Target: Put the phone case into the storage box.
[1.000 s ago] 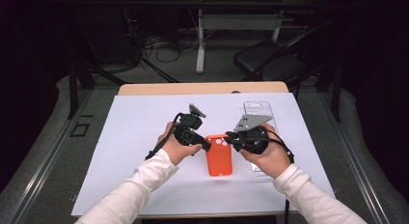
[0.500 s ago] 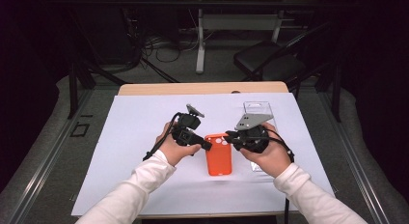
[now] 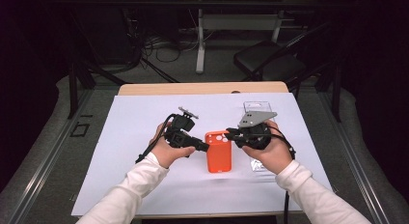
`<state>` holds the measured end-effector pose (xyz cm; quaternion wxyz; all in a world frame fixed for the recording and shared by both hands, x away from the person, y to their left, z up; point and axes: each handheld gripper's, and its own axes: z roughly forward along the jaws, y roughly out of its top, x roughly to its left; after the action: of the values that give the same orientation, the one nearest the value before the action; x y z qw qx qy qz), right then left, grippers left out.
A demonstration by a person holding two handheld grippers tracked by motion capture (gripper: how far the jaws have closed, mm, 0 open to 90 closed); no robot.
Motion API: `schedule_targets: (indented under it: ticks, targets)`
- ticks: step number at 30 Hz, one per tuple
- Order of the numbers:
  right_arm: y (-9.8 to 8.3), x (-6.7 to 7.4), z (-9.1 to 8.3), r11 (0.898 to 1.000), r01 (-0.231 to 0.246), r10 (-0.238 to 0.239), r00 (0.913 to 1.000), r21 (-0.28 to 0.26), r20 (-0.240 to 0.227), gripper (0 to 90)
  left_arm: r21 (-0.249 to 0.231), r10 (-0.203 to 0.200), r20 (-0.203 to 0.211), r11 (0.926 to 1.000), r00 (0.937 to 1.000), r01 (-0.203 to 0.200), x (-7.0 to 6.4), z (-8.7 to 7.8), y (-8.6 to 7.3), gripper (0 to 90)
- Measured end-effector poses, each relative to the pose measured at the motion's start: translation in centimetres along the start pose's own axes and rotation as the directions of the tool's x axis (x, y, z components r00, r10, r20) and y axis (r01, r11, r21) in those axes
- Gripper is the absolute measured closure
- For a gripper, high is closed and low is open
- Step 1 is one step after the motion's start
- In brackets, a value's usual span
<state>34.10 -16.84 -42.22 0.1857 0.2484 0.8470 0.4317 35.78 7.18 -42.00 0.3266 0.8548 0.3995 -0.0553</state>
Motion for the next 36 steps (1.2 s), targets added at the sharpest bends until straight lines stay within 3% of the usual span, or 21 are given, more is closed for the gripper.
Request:
schedule_targets:
  ticks: [6,13,22,30,36]
  targets:
    - [0.0,-0.5,-0.1,1.000,-0.002,0.002,0.9998,-0.026,-0.019,80.4,-0.023,0.022,-0.022,0.9995,0.9995,-0.023,0.3,-0.2,-0.4,53.9]
    - [-0.2,-1.1,-0.3,0.998,-0.016,0.014,0.9991,-0.054,-0.039,80.3,-0.100,0.044,-0.032,0.9939,0.9985,-0.047,0.9,-0.5,-0.7,45.4]
    - [-0.1,-1.5,-0.1,0.997,0.005,-0.010,0.9982,-0.076,-0.059,80.3,-0.097,0.071,-0.020,0.9926,0.9973,-0.072,1.4,0.0,-1.0,41.5]
    - [0.1,-2.1,-0.3,0.994,0.020,-0.027,0.9976,-0.110,-0.063,80.3,-0.133,0.119,-0.024,0.9837,0.9926,-0.121,1.3,0.1,-1.2,40.8]
    - [0.1,-2.5,-0.4,0.992,0.026,-0.033,0.9979,-0.121,-0.055,80.2,-0.142,0.092,-0.033,0.9852,0.9952,-0.096,1.5,0.4,-1.5,36.8]
